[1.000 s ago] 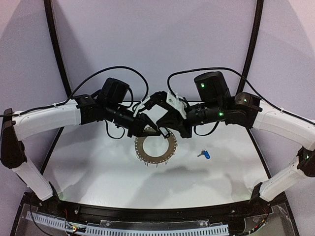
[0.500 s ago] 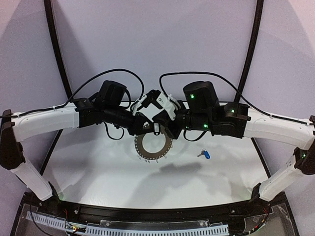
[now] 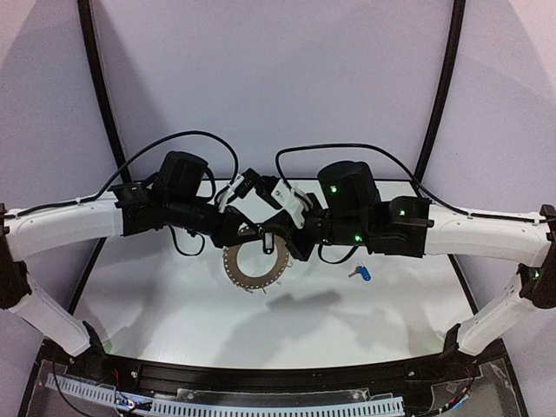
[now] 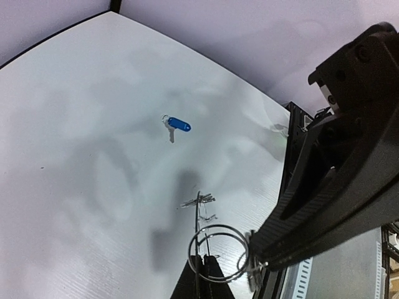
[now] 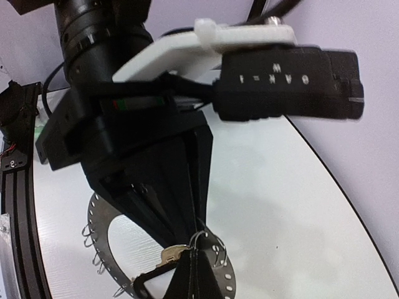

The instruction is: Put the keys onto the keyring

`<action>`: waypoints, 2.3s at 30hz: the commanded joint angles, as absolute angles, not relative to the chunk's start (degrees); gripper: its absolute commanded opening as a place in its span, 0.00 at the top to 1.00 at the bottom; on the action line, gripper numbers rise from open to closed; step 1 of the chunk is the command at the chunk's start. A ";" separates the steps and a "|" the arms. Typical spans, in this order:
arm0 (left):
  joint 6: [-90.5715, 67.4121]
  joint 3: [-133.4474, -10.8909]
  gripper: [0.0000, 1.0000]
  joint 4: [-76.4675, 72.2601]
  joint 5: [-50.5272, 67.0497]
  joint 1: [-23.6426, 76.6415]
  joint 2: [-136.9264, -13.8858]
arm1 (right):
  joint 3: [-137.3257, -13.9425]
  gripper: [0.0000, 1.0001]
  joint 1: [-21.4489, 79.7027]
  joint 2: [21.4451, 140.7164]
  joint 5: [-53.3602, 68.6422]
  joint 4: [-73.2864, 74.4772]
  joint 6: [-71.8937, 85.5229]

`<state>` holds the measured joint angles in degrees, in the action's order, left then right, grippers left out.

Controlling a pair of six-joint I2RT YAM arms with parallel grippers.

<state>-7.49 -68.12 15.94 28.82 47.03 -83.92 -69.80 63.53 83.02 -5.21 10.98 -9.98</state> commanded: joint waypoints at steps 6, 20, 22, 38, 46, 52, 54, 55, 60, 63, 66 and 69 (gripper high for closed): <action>-8.05 -68.98 0.99 9.61 34.35 47.35 -77.64 | -64.54 1.00 63.04 86.72 -6.32 12.87 -10.34; -9.91 -70.05 0.99 11.36 35.76 47.37 -79.55 | -63.82 1.00 63.02 85.27 2.25 0.84 -5.76; -9.09 -69.54 0.99 12.33 35.58 47.36 -79.58 | -64.15 1.00 62.96 83.88 -1.29 1.29 -4.31; 2.53 -68.13 0.95 21.16 41.23 47.37 -81.20 | -73.11 1.00 61.33 79.38 -7.48 11.23 0.77; 7.08 -68.92 0.47 25.79 46.95 47.32 -80.94 | -73.08 1.00 57.49 77.59 8.56 13.29 -6.48; 11.69 -69.24 0.01 27.64 46.83 47.31 -76.93 | -75.58 1.00 56.17 78.03 15.22 19.66 -11.76; 13.06 -67.99 0.01 26.17 45.10 47.37 -73.98 | -75.63 1.00 56.08 77.91 18.61 21.37 -14.87; 13.12 -67.99 0.01 25.35 44.26 47.33 -73.98 | -75.61 1.00 56.08 77.90 19.42 21.89 -16.02; 14.45 -62.96 0.01 15.77 37.60 47.29 -68.35 | -75.41 1.00 56.02 77.53 22.62 24.38 -21.18; 15.77 -64.30 0.01 17.03 37.83 47.29 -69.54 | -76.06 1.00 56.07 77.71 22.84 24.93 -20.43; 16.41 -66.17 0.03 18.48 40.64 47.29 -71.67 | -76.85 1.00 56.07 78.03 23.40 25.36 -19.78; 15.24 -68.71 0.09 19.41 44.70 47.26 -75.61 | -77.04 1.00 56.11 78.12 24.44 25.75 -19.97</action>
